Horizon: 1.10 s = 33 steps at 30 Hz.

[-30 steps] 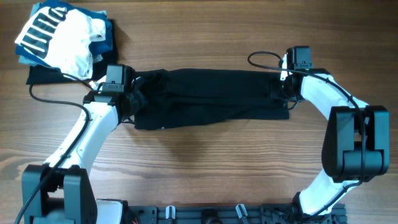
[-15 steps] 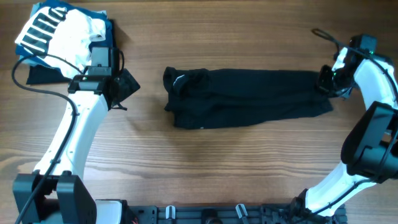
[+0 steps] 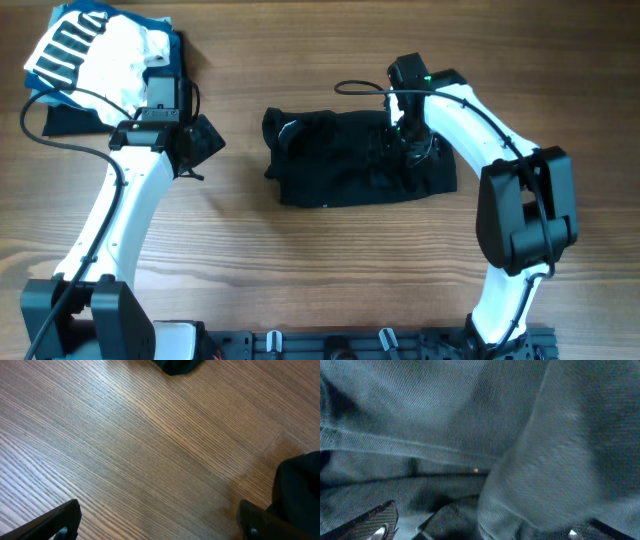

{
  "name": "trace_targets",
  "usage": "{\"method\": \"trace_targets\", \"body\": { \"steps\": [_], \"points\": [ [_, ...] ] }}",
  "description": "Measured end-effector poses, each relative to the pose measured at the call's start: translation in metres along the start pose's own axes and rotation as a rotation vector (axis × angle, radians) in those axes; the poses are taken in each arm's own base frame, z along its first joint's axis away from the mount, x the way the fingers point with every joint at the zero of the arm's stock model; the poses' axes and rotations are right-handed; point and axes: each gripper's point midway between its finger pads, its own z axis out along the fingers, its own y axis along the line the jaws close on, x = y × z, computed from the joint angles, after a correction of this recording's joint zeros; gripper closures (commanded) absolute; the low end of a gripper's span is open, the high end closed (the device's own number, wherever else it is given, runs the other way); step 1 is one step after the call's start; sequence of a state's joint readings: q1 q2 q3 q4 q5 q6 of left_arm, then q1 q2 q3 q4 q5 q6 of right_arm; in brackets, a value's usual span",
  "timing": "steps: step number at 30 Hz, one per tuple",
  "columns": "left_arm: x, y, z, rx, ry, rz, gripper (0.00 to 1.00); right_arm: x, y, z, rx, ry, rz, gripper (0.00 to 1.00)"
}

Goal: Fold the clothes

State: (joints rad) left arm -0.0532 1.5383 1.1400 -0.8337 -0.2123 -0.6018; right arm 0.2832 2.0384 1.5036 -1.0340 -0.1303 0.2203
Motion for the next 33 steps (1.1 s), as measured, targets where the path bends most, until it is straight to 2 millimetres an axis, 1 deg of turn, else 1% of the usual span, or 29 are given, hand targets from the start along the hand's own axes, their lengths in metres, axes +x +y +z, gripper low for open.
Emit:
{"method": "trace_targets", "body": {
  "steps": [1,2,3,4,5,7,9,10,11,13,14,15,16,17,18,19,22,24,25,26,27,28,29,31,32,33],
  "points": [
    [0.0,0.0,0.0,0.0,0.001,0.0,0.0,-0.001,-0.001,-0.01,0.0,-0.006,0.007,0.0],
    [0.0,0.0,0.0,0.0,0.001,0.001,0.0,-0.007,-0.003,-0.028,-0.009,-0.049,0.014,0.01],
    [0.0,0.0,0.0,0.0,0.0,0.003,0.0,-0.005,-0.01,-0.047,0.004,-0.069,0.031,0.08],
    [0.0,0.0,0.0,0.0,0.001,0.003,0.0,-0.001,-0.015,-0.055,0.016,-0.069,0.041,0.18],
    [0.0,0.0,0.0,0.0,0.001,0.003,0.0,0.001,-0.019,-0.059,0.028,-0.073,0.048,0.24],
    [0.0,0.0,0.0,0.0,0.0,0.003,0.0,-0.004,-0.021,-0.053,0.035,-0.096,0.055,0.26],
    [0.0,0.0,0.0,0.0,-0.001,0.004,0.0,-0.024,-0.022,-0.041,0.032,-0.187,0.058,0.26],
    [0.0,0.0,0.0,-0.001,0.001,0.006,0.0,-0.029,-0.023,-0.038,0.032,-0.211,0.065,0.26],
    [0.0,0.0,0.0,-0.001,0.001,0.006,0.0,-0.04,-0.024,-0.032,0.033,-0.264,0.077,0.25],
    [0.0,0.0,0.0,-0.001,0.001,0.006,0.0,-0.044,-0.029,-0.027,0.054,-0.281,0.1,0.24],
    [0.0,0.0,0.0,0.0,0.001,0.007,0.0,-0.055,-0.034,-0.026,0.082,-0.328,0.118,0.25],
    [0.0,0.0,0.0,-0.001,0.001,0.006,0.0,-0.059,-0.038,-0.024,0.098,-0.338,0.131,0.33],
    [0.0,0.0,0.0,0.0,0.001,0.007,0.0,-0.061,-0.041,-0.018,0.112,-0.337,0.139,0.51],
    [0.0,0.0,0.0,0.0,0.0,0.006,0.0,-0.062,-0.042,-0.013,0.117,-0.33,0.146,0.67],
    [0.0,0.0,0.0,0.0,0.0,0.006,0.0,-0.062,-0.043,-0.009,0.118,-0.324,0.149,0.88],
    [0.0,0.0,0.0,0.0,0.0,0.007,0.0,-0.062,-0.043,-0.004,0.117,-0.319,0.154,0.96],
    [0.0,0.0,0.0,0.0,0.0,0.007,0.0,-0.063,-0.039,-0.001,0.094,-0.312,0.158,0.96],
    [0.0,0.0,0.0,0.0,0.0,0.006,0.0,-0.065,-0.032,-0.003,0.059,-0.313,0.152,0.96],
    [0.0,0.0,0.0,0.001,-0.001,0.006,0.0,-0.069,-0.027,-0.006,0.03,-0.325,0.147,0.94],
    [-0.001,-0.001,0.0,0.004,-0.004,0.005,0.0,-0.077,-0.02,-0.01,-0.005,-0.351,0.139,0.89],
    [-0.002,-0.001,0.0,0.005,-0.006,0.005,0.0,-0.086,-0.006,-0.016,-0.07,-0.383,0.128,0.77],
    [-0.002,-0.001,0.0,0.006,-0.007,0.005,0.0,-0.088,-0.001,-0.017,-0.093,-0.39,0.124,0.71],
    [-0.002,-0.002,0.0,0.007,-0.008,0.004,0.0,-0.088,0.012,-0.017,-0.134,-0.388,0.111,0.49],
    [-0.002,-0.002,0.0,0.007,-0.009,0.004,0.0,-0.084,0.031,-0.017,-0.177,-0.373,0.084,0.11],
    [-0.002,-0.002,0.0,0.007,-0.009,0.004,0.0,-0.082,0.037,-0.016,-0.191,-0.366,0.07,0.08],
    [-0.002,-0.002,0.0,0.008,-0.008,0.004,0.0,-0.079,0.041,-0.016,-0.204,-0.356,0.065,0.07]
  ]
}}
